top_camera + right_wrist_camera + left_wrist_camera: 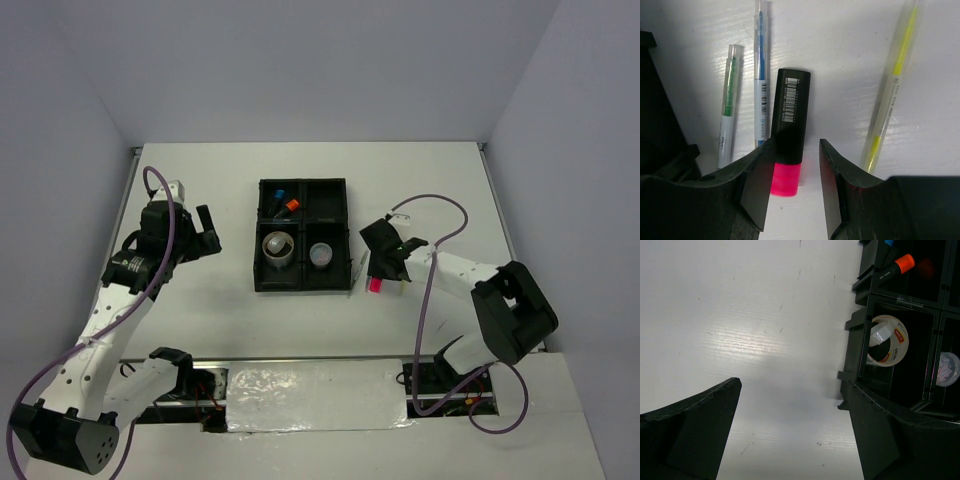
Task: Sort the stationery into containers
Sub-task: Pick up the pen from the center of the board.
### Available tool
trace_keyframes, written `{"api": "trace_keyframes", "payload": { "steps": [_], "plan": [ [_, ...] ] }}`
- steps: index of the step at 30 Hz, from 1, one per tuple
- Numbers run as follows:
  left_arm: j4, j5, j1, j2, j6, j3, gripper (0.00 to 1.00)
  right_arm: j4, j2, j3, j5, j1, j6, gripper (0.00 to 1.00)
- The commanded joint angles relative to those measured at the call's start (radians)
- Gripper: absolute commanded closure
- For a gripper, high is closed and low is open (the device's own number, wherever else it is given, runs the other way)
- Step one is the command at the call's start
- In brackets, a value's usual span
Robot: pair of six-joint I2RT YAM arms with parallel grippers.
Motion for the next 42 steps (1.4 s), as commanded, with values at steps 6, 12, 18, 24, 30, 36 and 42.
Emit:
{"api": "trace_keyframes", "payload": {
  "steps": [6, 12, 18, 24, 30, 36, 42],
  "plan": [
    [0.027, 0.005, 0.005, -0.001, 0.010, 0.004, 0.01, 0.077, 0.060, 0.007, -0.030, -0.011, 0.011, 0.54],
    [0.027, 0.010, 0.005, 0.005, 0.010, 0.004, 0.01, 0.084, 0.051, -0.026, -0.044, -0.038, 0.016, 0.56],
    [0.027, 0.013, 0.005, 0.010, 0.012, 0.005, 0.01, 0.100, 0.006, -0.062, -0.078, -0.054, 0.016, 0.60],
    [0.029, 0.011, 0.005, 0.012, 0.006, 0.004, 0.01, 0.073, -0.110, -0.034, -0.109, -0.046, -0.024, 0.71],
    [0.029, 0.008, 0.005, 0.012, 0.004, 0.005, 0.01, 0.071, -0.152, 0.099, -0.145, 0.011, -0.107, 0.69],
    [0.026, -0.001, 0.005, 0.010, 0.004, 0.007, 0.01, 0.137, 0.070, 0.398, -0.331, 0.045, -0.194, 0.68],
    [0.024, -0.010, 0.007, 0.015, 0.003, 0.007, 0.01, 0.038, 0.429, 0.914, -0.429, 0.052, -0.202, 0.68]
  ]
}}
